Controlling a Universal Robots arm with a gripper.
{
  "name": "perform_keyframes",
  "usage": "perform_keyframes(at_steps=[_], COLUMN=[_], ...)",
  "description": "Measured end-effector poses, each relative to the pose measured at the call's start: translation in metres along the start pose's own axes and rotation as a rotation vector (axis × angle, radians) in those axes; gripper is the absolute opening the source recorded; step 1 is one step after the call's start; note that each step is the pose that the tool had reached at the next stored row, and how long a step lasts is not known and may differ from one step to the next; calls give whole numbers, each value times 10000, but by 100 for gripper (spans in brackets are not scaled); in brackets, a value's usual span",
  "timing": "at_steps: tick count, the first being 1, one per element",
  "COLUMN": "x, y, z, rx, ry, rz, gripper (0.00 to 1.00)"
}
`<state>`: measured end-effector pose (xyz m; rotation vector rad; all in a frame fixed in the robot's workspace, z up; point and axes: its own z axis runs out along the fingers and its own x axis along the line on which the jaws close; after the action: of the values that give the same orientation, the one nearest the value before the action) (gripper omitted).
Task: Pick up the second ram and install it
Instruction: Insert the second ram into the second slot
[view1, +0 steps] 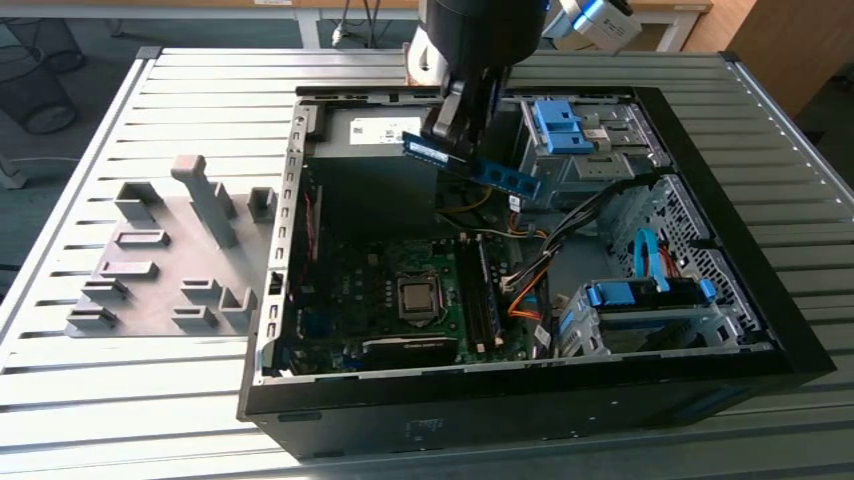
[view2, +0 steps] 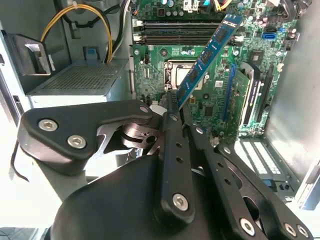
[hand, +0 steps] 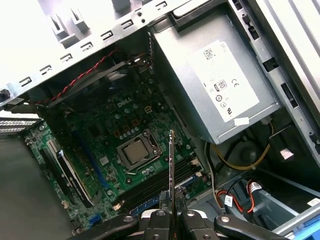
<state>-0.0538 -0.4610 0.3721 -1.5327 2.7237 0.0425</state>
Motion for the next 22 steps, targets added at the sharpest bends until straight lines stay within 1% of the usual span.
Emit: perform_keyframes(at_steps=[22], x=[0], y=[0], z=[7], rx=[42], ry=[-20], rz=[1463], gripper=[14])
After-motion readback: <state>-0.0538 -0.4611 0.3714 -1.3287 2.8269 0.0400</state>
